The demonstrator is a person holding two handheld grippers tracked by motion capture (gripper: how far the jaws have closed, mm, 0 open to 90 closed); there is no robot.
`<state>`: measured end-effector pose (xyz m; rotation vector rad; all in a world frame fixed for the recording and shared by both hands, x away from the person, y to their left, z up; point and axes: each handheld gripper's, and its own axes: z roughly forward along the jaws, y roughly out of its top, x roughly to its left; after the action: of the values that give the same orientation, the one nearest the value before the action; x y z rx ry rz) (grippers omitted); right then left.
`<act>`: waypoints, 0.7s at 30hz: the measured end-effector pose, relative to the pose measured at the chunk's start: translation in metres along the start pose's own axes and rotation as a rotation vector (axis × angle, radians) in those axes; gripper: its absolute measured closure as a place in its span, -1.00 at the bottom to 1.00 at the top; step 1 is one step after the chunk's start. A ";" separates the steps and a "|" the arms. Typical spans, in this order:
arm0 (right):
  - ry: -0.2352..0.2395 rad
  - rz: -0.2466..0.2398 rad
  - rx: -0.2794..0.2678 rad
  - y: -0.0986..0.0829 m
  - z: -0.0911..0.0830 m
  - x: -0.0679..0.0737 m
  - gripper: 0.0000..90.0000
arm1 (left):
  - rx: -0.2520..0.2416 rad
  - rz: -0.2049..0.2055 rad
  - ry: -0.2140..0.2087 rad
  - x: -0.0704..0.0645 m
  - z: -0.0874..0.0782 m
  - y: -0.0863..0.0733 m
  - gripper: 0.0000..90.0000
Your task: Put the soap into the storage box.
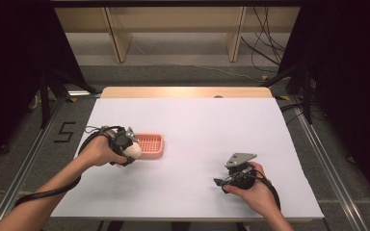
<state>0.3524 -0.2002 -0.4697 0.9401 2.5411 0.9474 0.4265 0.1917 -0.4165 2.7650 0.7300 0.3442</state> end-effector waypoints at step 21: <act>0.002 0.001 0.000 0.000 0.000 0.000 -0.32 | -0.040 0.000 -0.003 0.003 0.001 0.010 0.10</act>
<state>0.3527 -0.2002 -0.4701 0.9406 2.5425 0.9483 0.4337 0.1844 -0.4135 2.7279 0.7141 0.3515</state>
